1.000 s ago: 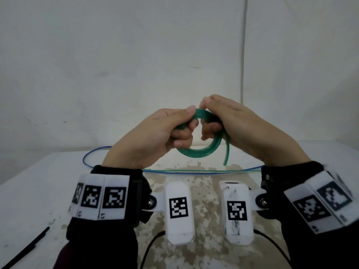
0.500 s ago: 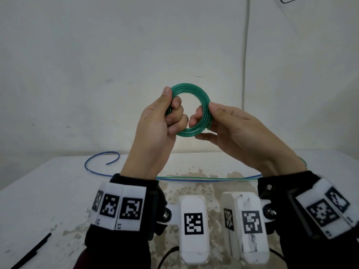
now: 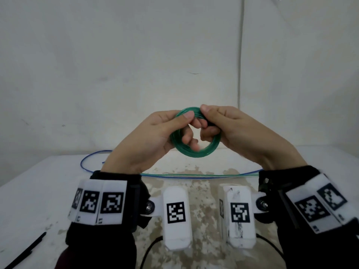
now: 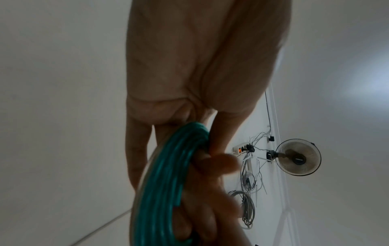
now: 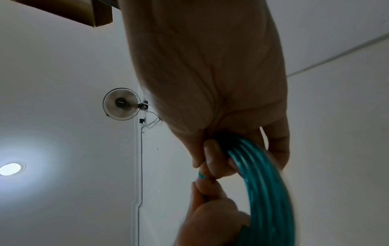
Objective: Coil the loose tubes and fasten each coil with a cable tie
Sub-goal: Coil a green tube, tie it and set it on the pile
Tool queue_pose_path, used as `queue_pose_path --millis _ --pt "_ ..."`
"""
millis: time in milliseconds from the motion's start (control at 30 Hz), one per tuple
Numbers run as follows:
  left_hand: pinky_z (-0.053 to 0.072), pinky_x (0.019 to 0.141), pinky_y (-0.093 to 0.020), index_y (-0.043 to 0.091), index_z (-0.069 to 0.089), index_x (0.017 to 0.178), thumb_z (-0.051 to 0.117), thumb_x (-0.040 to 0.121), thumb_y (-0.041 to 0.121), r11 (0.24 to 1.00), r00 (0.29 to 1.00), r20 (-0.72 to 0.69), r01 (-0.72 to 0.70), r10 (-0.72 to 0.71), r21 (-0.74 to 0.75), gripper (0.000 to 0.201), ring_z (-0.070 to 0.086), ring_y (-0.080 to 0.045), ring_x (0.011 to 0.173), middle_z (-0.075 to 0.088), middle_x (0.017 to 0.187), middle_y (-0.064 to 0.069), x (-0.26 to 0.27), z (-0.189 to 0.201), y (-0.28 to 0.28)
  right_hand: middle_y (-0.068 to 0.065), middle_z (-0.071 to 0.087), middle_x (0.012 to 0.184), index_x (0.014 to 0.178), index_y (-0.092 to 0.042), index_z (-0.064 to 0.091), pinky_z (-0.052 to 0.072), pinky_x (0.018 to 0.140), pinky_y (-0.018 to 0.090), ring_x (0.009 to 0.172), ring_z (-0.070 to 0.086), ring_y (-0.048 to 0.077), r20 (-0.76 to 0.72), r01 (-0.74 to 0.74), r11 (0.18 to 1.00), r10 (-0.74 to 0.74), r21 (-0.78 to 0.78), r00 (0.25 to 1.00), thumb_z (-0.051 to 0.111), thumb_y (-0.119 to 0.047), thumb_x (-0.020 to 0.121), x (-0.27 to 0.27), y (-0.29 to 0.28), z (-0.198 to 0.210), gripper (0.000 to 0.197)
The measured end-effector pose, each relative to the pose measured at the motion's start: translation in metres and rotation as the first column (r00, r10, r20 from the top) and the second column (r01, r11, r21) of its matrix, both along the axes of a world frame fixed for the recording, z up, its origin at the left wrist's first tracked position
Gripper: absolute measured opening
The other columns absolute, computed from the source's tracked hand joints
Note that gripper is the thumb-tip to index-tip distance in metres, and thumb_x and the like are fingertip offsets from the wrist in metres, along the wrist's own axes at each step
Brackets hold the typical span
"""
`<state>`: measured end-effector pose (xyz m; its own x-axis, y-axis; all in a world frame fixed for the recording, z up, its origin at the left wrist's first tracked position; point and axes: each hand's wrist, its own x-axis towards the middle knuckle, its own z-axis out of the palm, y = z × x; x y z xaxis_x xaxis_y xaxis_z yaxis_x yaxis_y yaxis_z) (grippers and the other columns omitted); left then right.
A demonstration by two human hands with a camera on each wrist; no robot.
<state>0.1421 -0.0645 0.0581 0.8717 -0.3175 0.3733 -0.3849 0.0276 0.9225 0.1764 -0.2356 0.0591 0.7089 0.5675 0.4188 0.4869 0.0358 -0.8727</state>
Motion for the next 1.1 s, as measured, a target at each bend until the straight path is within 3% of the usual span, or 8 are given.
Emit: queue_pose_path --millis 67,167,400,600,733,900,967,1100 --pt "0.048 0.073 -0.027 0.008 0.055 0.079 0.044 0.095 0.022 0.999 0.999 0.023 -0.048 0.048 0.006 0.024 0.038 -0.009 0.042 0.032 0.049 0.007 0.001 -0.001 -0.001 -0.006 0.041 0.056 0.077 -0.012 0.058 0.041 0.069 0.021 0.061 0.039 0.012 -0.032 0.046 0.999 -0.045 0.023 0.998 0.039 -0.033 0.1 0.001 0.002 -0.001 0.037" --pt "0.021 0.059 -0.026 0.009 0.047 0.076 0.039 0.1 0.02 0.995 0.994 0.051 -0.099 0.101 -0.029 0.027 0.022 -0.008 0.043 0.022 0.05 0.01 0.005 -0.002 -0.004 -0.002 0.053 0.053 0.072 -0.011 0.062 0.045 0.067 0.021 0.06 0.05 0.015 -0.099 0.131 0.989 -0.124 0.063 0.987 0.042 -0.036 0.099 0.003 0.006 -0.002 0.042" --pt "0.022 0.044 -0.014 0.008 0.045 0.075 0.037 0.101 0.019 0.978 0.983 0.119 -0.117 0.138 -0.173 0.029 0.02 -0.006 0.044 0.022 0.052 0.007 0.006 0.004 -0.001 -0.001 0.057 0.062 0.082 -0.011 0.06 0.049 0.077 0.026 0.069 0.053 0.015 -0.181 0.025 0.985 0.007 0.172 0.983 0.03 -0.026 0.104 0.003 0.008 -0.001 0.04" --pt "0.031 0.063 -0.026 0.008 0.047 0.078 0.037 0.102 0.02 0.98 0.979 0.102 -0.165 0.177 -0.115 0.029 0.03 -0.01 0.044 0.027 0.051 0.007 -0.005 0.006 -0.001 0.0 0.034 0.056 0.068 -0.012 0.046 0.042 0.077 0.035 0.051 0.04 0.013 -0.253 0.166 0.945 -0.094 0.282 0.963 0.03 -0.02 0.101 -0.003 0.03 0.001 0.038" --pt "0.034 0.078 -0.037 0.008 0.049 0.081 0.037 0.102 0.022 0.974 0.975 0.047 -0.214 0.218 -0.077 0.028 0.039 -0.012 0.047 0.033 0.052 0.006 -0.029 -0.002 0.017 -0.006 0.035 0.053 0.068 -0.015 0.044 0.041 0.071 0.027 0.053 0.039 0.012 -0.215 0.094 0.978 -0.053 0.186 0.975 0.027 -0.034 0.104 -0.014 0.045 -0.005 0.044" --pt "0.047 0.078 -0.031 0.007 0.062 0.093 0.032 0.1 0.038 0.93 0.912 -0.184 -0.355 0.367 0.098 0.044 0.061 -0.021 0.079 0.061 0.082 -0.008 -0.066 -0.015 0.08 -0.011 0.035 0.046 0.068 -0.015 0.046 0.038 0.072 0.031 0.049 0.038 0.011 -0.252 0.057 0.989 -0.022 0.133 0.968 0.033 -0.031 0.104 -0.033 0.086 -0.027 0.042" --pt "0.044 0.08 -0.033 0.01 0.064 0.092 0.039 0.1 0.039 0.804 0.816 -0.169 -0.469 0.553 0.366 0.04 0.062 -0.023 0.084 0.064 0.088 -0.008 -0.081 -0.025 0.121 -0.009 0.033 0.046 0.068 -0.015 0.046 0.04 0.068 0.029 0.049 0.038 0.013 -0.317 0.013 0.992 0.028 0.126 0.948 0.034 -0.031 0.103 -0.042 0.101 -0.033 0.041" --pt "0.045 0.077 -0.033 0.006 0.068 0.091 0.059 0.092 0.031 0.21 0.702 0.069 -0.303 0.709 0.93 0.027 0.06 -0.025 0.085 0.065 0.089 -0.01 -0.106 -0.053 0.199 -0.006 0.03 0.049 0.068 -0.013 0.044 0.041 0.061 0.025 0.047 0.038 0.012 -0.386 -0.118 0.989 0.145 0.092 0.911 0.036 -0.03 0.103 -0.063 0.127 -0.04 0.04"
